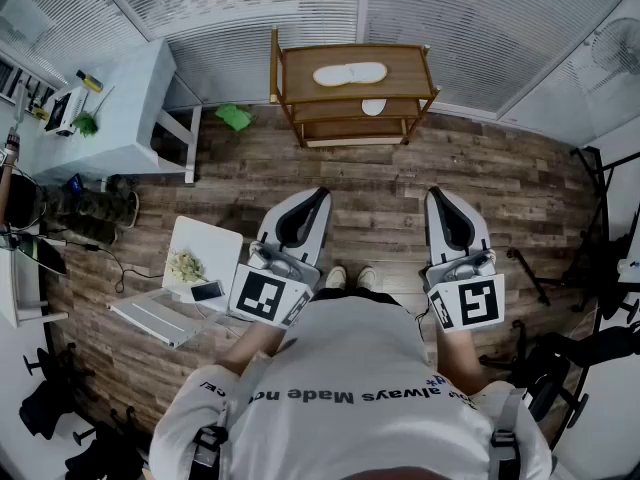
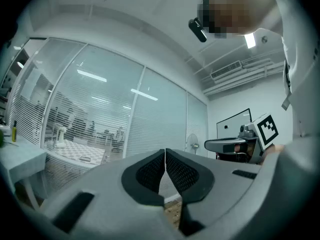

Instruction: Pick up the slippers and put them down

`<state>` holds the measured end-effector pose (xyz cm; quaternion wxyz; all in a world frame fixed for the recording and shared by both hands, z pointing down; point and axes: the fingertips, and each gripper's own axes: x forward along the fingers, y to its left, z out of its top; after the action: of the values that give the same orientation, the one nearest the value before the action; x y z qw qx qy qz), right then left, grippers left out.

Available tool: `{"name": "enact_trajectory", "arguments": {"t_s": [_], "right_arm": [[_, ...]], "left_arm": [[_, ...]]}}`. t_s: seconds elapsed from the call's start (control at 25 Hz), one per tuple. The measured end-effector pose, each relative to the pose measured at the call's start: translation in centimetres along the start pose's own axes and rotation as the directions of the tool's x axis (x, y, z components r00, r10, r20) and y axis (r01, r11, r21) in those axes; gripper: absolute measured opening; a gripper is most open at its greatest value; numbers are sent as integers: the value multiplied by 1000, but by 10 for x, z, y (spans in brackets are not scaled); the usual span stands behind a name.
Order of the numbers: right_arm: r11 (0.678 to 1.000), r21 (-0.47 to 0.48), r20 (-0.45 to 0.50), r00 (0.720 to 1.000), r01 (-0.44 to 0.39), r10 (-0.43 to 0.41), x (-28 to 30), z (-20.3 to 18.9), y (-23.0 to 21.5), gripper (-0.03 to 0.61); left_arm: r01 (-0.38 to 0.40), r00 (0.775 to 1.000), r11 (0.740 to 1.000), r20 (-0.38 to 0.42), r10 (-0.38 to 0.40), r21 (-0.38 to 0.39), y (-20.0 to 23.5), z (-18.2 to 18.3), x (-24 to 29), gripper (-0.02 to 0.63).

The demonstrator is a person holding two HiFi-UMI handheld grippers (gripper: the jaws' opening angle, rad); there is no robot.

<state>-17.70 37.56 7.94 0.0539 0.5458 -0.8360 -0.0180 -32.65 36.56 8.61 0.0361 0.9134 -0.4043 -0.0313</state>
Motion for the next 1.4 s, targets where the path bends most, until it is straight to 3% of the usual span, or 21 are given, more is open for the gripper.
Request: {"name": "enact_trajectory", "arguments": {"t_s": [0.4, 0.68, 1.12, 1.4], "right_arm": [[1000, 4, 29, 999, 25, -25, 21, -1, 16, 15], [1000, 2, 33, 999, 22, -22, 46, -7, -11, 15], [999, 37, 23, 1000, 21, -22, 112, -24, -111, 15], [999, 45, 31, 999, -21, 20, 161, -23, -181, 15]], "left_arm": [[-9, 1000, 1000, -11, 9, -17, 34, -7, -12, 15], [-14, 1000, 1000, -16, 14, -16, 45, -15, 25, 15], [-16, 999, 1000, -33, 16, -13, 65, -24, 145, 15], [-47, 998, 999, -38, 47, 8, 78, -18, 226, 15]]}}
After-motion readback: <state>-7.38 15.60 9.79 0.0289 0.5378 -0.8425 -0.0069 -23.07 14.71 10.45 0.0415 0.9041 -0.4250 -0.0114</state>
